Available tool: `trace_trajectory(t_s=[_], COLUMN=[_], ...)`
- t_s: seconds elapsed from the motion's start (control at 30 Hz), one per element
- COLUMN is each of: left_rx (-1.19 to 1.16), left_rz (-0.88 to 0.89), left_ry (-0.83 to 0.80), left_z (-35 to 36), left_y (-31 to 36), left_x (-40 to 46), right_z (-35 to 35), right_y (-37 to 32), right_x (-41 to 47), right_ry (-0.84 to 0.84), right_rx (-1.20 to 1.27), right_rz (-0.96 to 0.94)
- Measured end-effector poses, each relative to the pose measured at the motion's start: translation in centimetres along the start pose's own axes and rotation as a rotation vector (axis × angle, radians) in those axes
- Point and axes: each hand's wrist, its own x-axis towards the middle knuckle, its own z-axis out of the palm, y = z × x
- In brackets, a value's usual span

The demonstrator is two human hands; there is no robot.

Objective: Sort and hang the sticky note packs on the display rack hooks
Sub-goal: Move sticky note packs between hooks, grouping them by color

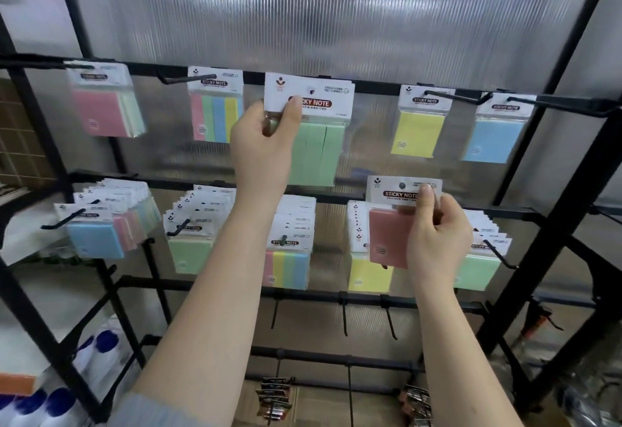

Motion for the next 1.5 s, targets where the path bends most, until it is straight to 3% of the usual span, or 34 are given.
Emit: trace_trajectory(t_s=[0.77, 1.03, 1.5], left_rx=[0.077, 0.065, 0.276], left_rz=[-0.039, -0.159, -0.163], left_ry=[0.002, -0.035, 0.063], left_z=[3.2, 5.5, 8.1], left_y=[-3.2, -5.6, -8.1], left_x=[2.8, 6.1, 10.4], right_z=[0.8, 1.4, 3.2], right_y=[1.4, 1.9, 2.3], right_x=[0.7, 2.1, 4.3], right_ry=[-0.022, -0.021, -0.029], right_rx=[0.065, 0.082, 0.123], right_rz=[0.058, 0.048, 0.007])
